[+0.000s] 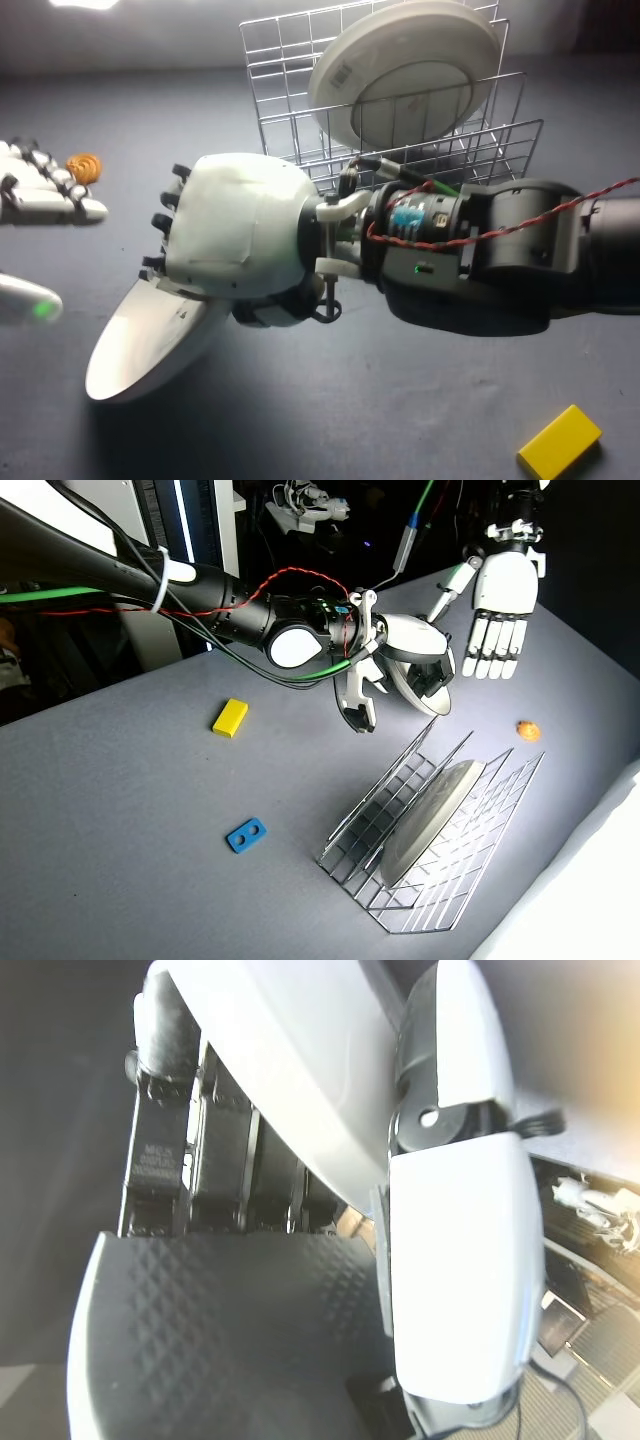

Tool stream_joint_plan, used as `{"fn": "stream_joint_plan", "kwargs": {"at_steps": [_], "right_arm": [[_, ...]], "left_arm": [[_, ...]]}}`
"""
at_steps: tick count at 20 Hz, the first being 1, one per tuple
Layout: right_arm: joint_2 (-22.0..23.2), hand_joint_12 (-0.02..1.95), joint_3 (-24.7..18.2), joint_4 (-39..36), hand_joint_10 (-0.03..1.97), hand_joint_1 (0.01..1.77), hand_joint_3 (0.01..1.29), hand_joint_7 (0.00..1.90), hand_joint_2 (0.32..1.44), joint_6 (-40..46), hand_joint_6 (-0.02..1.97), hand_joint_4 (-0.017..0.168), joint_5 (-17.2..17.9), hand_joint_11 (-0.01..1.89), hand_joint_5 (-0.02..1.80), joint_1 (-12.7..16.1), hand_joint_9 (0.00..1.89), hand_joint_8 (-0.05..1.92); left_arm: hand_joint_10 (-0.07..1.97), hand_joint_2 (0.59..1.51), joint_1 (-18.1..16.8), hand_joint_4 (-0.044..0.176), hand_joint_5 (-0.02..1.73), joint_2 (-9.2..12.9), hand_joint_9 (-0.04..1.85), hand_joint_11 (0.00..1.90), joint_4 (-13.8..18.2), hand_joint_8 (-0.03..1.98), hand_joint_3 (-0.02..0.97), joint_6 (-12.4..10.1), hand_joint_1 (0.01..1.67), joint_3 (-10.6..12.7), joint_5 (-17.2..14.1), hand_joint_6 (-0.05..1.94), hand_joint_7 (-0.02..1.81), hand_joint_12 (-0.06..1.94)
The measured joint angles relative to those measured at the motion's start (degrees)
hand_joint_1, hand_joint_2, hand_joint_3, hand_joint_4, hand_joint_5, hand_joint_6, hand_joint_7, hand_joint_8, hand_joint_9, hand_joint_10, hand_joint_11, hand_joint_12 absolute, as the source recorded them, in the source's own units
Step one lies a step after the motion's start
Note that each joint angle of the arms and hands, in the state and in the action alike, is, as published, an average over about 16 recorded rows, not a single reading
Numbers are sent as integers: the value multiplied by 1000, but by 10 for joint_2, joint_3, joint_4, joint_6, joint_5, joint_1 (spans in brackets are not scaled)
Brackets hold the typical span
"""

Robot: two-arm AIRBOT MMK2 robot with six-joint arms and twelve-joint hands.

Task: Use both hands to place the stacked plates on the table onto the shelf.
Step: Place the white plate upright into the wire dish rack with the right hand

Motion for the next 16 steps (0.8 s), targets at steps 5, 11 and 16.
{"fn": "stream_joint_plan", "kwargs": {"at_steps": [5,11,16], "right_arm": [[34,1410,-40,11,656,1188,11,1076,985,-3,959,-1,7,753,886,16,1099,923],[66,1389,-80,21,612,1200,11,1080,1007,-8,1000,2,11,767,915,34,1107,888],[89,1381,-102,29,574,1205,11,1083,1013,-12,985,0,10,781,922,52,1121,852]], "left_arm": [[18,1209,-34,6,152,1,105,16,11,8,11,0,16,20,5,7,150,224],[18,1209,-59,7,145,2,99,16,26,8,10,0,15,36,9,6,143,211],[18,1209,-70,7,144,2,98,16,35,8,10,0,15,46,11,6,142,211]]}}
